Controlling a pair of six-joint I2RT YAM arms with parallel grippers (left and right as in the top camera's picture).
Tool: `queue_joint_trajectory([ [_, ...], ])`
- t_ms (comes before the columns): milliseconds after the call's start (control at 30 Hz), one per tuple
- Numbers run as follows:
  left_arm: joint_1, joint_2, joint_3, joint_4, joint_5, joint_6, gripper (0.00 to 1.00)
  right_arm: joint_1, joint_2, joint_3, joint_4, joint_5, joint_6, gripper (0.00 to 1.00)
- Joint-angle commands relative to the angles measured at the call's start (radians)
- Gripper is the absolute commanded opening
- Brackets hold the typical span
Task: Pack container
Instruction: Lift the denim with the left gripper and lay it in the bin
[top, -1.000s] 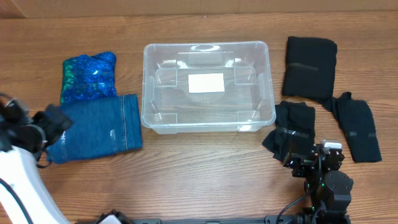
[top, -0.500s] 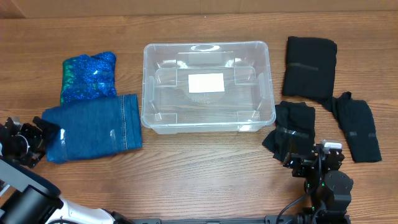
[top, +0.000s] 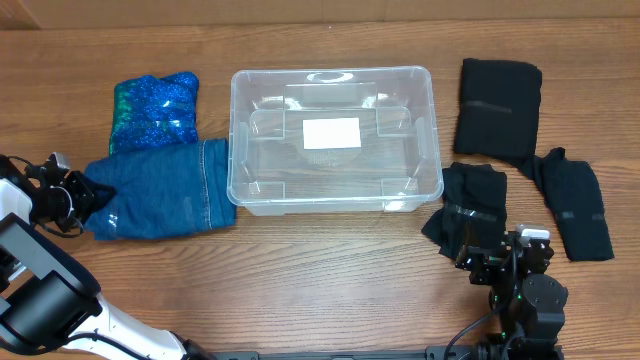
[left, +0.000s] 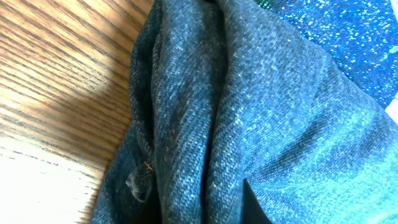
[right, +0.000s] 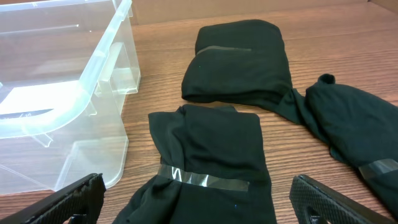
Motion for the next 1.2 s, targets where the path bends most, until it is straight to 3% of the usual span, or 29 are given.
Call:
queue_joint_trajectory([
  [0,0.001,0.002,-0.005,-0.083,-0.011,-0.084,0.04,-0.003,-0.009,-0.011,0.0,0.002,0.003,1.0],
  [133,0.019,-0.133,0.106,-0.226,0.155,-0.112,0.04,-0.003,-0.009,-0.011,0.0,0.002,0.003,1.0],
  [233,0.008,-0.311,0.291,-0.399,0.311,-0.129,0.04,-0.003,-0.009,-0.011,0.0,0.002,0.003,1.0],
  [367,-0.045,-0.484,0.475,-0.5,0.341,-0.214,0.04,-0.003,-0.009,-0.011,0.0,0.002,0.003,1.0],
  [467,-0.136,-0.588,0.545,-0.482,0.341,-0.321,0.04,-0.003,-0.009,-0.011,0.0,0.002,0.003,1.0],
  [567,-0.328,-0.648,0.547,-0.357,0.308,-0.478,0.04,-0.003,-0.009,-0.011,0.0,0.002,0.003,1.0],
  [700,-0.662,-0.599,0.542,-0.239,0.024,-0.661,0.04,-0.003,-0.009,-0.011,0.0,0.002,0.003,1.0],
  [833,-0.971,-0.404,0.538,-0.111,-0.152,-0.819,0.04,-0.003,-0.009,-0.011,0.0,0.002,0.003,1.0],
  [967,-1.109,-0.224,0.538,-0.076,-0.274,-1.023,0.04,-0.003,-0.009,-0.011,0.0,0.002,0.003,1.0],
  [1167,-1.204,-0.068,0.538,-0.04,-0.296,-1.107,0.04,-0.003,-0.009,-0.011,0.0,0.002,0.003,1.0],
])
